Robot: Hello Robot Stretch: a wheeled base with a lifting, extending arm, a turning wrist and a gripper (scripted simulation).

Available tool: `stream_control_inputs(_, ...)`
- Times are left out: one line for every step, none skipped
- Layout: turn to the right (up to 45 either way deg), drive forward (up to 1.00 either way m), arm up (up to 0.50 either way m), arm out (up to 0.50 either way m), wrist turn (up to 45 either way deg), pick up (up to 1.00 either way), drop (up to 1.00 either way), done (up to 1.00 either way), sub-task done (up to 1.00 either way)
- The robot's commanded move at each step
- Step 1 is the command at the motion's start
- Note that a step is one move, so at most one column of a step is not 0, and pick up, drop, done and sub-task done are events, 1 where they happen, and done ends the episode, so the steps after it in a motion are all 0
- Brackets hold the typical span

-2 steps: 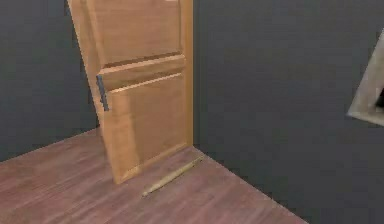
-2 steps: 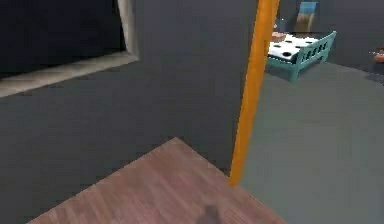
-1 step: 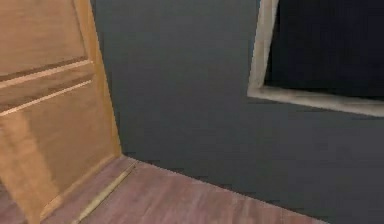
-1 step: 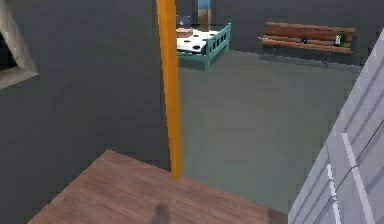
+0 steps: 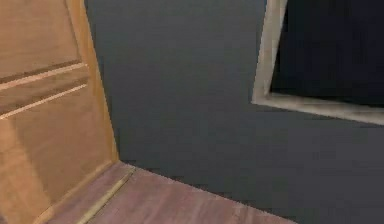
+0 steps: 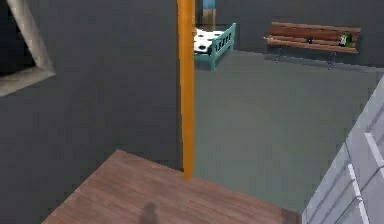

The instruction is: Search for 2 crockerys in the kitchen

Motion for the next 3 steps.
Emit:
stream_control_inputs(-45.0, 0.00, 0.00, 0.00, 0.0, 0.00, 0.00, 0.00, 0.00)
stream_control_inputs(-33.0, 0.00, 0.00, 0.00, 0.0, 0.00, 0.00, 0.00, 0.00)
stream_control_inputs(0.0, 1.00, 0.00, 0.00, 0.0, 0.00, 0.00, 0.00, 0.00)
